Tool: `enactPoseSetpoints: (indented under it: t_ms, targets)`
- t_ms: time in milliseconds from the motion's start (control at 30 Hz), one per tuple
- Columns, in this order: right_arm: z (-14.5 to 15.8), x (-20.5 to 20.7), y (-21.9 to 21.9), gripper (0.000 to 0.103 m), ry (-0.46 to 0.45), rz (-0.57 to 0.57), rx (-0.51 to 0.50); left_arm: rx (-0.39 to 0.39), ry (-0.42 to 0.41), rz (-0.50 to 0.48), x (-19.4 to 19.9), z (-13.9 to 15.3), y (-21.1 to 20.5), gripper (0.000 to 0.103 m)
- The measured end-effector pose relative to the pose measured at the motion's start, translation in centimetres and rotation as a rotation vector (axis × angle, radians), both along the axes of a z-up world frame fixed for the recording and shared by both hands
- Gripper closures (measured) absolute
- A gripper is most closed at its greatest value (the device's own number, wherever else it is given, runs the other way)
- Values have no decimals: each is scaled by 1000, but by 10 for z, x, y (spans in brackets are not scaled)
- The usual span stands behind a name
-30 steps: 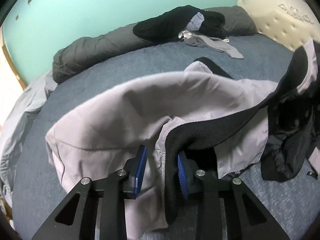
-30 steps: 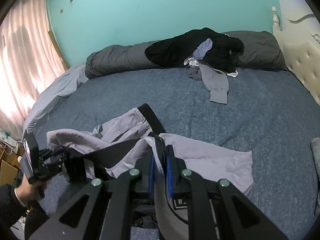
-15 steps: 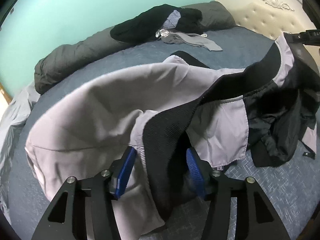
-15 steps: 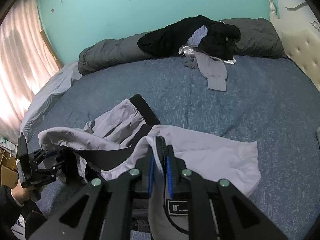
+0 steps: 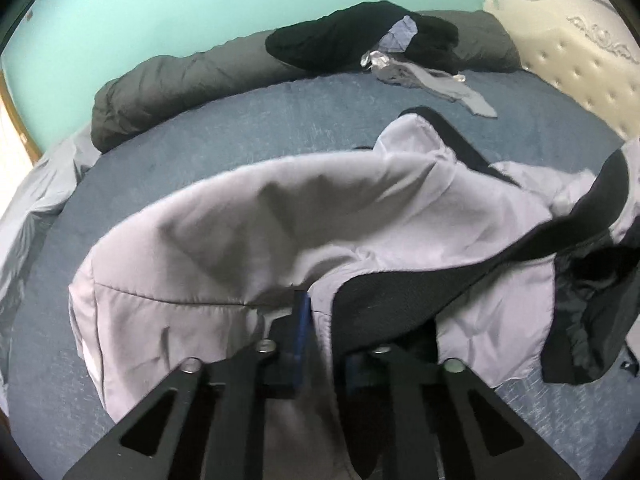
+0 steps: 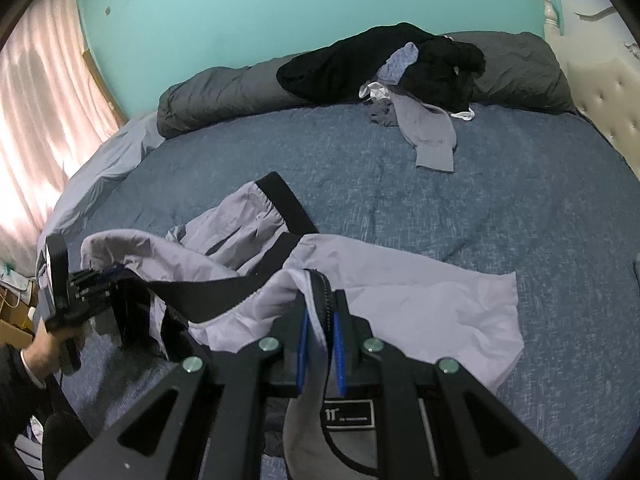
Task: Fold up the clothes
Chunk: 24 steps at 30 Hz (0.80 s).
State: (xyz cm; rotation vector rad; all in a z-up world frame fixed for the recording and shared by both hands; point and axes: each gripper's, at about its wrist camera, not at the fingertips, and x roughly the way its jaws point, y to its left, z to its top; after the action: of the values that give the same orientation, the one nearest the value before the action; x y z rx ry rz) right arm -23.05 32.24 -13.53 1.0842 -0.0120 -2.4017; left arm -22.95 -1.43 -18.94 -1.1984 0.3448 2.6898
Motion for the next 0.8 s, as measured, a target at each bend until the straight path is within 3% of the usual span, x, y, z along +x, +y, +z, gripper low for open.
enactPoseSetpoints:
  t_ms: [200,300,633,800]
  targets:
    - [25,12,1,93,72,1,-10,32,73,-13,9,54,-4,94]
    - [54,22,0,94,125,5,-10,61,138,-14,18,104,-5,94]
    - [203,71,12,95,386,-18,-23,95,330,-24,56,279,-3,95]
    - [277,105,24,95,511,-33,-30,65,424,-49,82,370,1,95]
